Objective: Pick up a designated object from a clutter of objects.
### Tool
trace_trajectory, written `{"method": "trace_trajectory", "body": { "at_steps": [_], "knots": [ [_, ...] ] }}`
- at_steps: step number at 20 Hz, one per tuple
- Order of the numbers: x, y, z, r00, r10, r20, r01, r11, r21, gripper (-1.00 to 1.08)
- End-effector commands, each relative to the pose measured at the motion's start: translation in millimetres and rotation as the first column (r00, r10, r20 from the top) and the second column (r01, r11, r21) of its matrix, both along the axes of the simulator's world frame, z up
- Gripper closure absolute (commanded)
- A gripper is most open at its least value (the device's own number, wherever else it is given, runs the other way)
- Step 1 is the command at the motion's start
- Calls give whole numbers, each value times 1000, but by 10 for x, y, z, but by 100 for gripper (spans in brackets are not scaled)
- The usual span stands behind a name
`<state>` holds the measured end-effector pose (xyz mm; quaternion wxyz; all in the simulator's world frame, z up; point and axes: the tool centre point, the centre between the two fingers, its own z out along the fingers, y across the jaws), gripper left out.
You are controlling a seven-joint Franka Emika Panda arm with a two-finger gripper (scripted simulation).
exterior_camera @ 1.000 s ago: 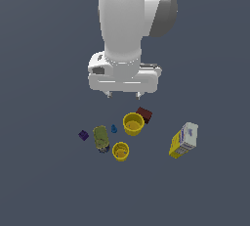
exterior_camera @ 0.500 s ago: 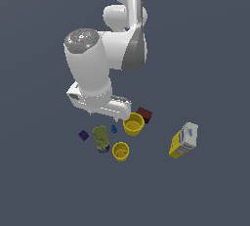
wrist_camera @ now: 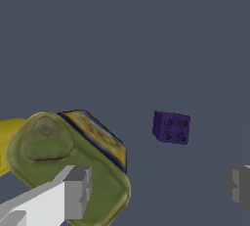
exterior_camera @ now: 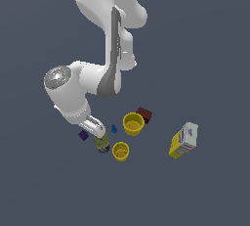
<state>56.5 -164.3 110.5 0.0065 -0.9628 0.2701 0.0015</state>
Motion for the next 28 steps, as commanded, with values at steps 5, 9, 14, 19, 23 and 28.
{"method": "trace_trajectory", "body": {
  "at_steps": [5,9,14,19,23,28],
  "knots": [
    [-42,-300,-312,996,-84,0,84,996,-11,-92],
    [-57,-366,-381,995,-102,-1,102,995,-13,-92],
    [27,-405,-258,994,-103,27,103,994,-18,-92],
    [-7,-391,-473,995,-103,18,103,995,-16,-92],
    [-47,-376,-725,995,-103,6,103,995,-14,-92],
    [-61,-368,-874,995,-103,0,103,995,-13,-92]
  ]
}}
